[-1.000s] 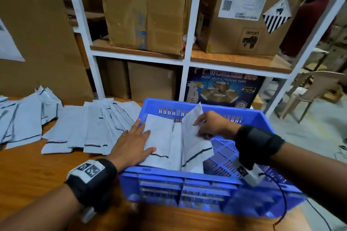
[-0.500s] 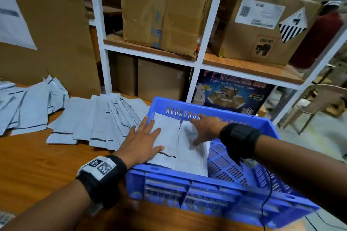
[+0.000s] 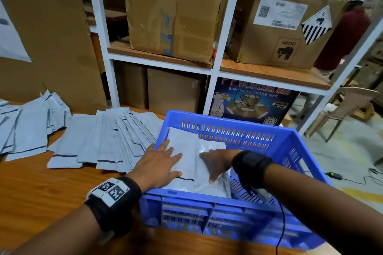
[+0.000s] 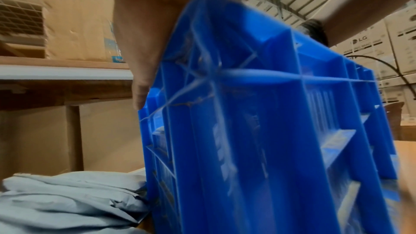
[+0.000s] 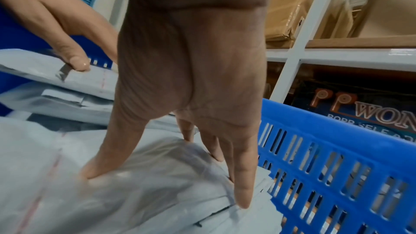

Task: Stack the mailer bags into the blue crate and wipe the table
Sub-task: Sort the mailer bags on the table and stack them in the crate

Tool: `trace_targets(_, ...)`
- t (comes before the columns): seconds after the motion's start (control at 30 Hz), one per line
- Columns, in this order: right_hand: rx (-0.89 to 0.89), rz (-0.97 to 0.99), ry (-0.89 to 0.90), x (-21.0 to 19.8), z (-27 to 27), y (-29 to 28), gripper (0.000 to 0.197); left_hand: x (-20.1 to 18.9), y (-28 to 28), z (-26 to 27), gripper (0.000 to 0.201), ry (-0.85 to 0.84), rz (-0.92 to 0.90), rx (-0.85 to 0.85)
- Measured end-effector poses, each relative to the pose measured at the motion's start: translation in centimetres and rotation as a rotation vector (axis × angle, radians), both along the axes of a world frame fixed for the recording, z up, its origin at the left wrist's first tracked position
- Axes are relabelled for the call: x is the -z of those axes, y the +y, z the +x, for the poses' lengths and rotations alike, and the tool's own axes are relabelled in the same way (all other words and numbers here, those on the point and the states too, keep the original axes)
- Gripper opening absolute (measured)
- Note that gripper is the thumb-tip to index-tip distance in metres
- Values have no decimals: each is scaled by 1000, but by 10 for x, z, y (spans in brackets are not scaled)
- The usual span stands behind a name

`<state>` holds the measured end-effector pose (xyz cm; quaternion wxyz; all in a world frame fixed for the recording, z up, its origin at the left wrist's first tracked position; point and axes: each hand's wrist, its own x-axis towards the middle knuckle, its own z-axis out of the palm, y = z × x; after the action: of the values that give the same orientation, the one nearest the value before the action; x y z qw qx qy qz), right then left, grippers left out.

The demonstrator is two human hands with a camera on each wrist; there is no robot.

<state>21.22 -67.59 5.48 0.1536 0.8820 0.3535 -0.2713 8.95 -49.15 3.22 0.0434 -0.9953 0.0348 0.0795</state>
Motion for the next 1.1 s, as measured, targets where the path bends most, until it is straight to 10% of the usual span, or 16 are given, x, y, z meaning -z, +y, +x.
trace_targets(0.67,234,350,-163,-91,-20,-10,99,-14,18,1,67,-37,-618,-65)
trace_targets(1.1,379,1127,-323,-45,-161,-25,73,-56,34,-96,76,-474,-838,-15)
